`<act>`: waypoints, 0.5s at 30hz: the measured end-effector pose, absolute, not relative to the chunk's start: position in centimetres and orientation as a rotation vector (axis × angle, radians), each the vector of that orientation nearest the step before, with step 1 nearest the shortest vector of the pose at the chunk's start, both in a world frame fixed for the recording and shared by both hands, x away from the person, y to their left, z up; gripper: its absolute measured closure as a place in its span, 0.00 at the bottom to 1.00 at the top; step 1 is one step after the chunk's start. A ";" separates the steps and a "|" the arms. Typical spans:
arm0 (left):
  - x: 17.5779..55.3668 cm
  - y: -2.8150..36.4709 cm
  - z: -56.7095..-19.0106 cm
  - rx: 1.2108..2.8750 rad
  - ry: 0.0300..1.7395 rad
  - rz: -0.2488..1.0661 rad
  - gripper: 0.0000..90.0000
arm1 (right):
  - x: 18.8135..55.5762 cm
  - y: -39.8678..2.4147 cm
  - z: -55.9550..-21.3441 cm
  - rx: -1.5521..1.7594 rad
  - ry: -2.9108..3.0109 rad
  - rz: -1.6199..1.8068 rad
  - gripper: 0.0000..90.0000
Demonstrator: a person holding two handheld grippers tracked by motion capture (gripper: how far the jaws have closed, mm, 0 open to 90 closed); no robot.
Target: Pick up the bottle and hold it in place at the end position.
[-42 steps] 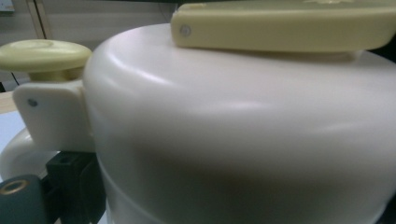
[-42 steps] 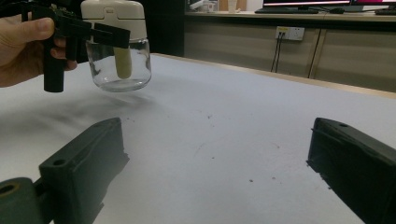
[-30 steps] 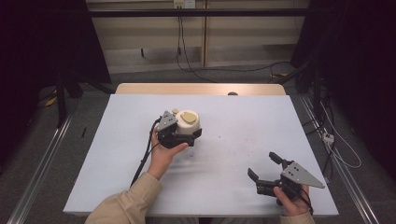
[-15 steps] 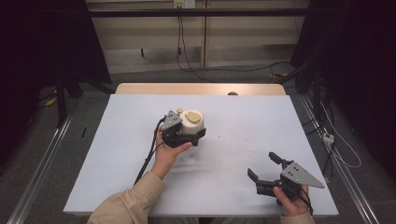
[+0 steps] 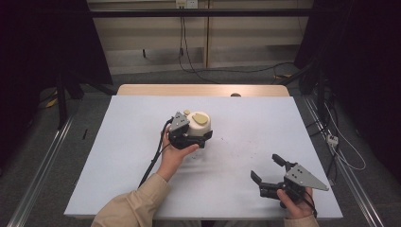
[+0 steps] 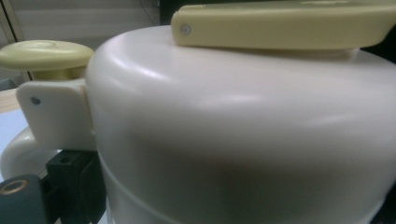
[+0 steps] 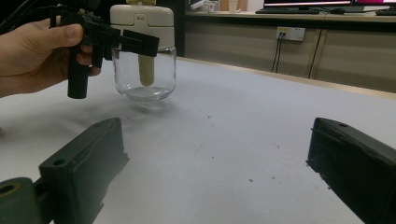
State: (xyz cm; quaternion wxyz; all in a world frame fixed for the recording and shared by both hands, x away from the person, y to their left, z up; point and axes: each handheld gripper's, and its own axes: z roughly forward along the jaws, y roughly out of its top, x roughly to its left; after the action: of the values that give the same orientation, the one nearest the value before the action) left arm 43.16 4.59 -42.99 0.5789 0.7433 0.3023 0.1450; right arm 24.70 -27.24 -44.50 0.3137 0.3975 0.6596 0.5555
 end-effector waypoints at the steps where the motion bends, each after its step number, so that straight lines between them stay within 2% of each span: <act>1: 43.2 4.5 -43.0 1.737 0.708 0.338 0.06 | 24.7 -27.2 -44.5 1.048 1.739 1.465 0.04; 15: 43.6 3.6 -43.6 1.743 0.699 0.330 0.06 | 24.7 -27.2 -44.5 1.045 1.748 1.459 0.03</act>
State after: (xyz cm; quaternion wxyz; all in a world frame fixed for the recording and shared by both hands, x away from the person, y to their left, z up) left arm 43.56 3.61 -43.57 0.5789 0.7455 0.2989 0.1409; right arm 24.70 -27.17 -44.53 0.3129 0.3962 0.6628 0.5530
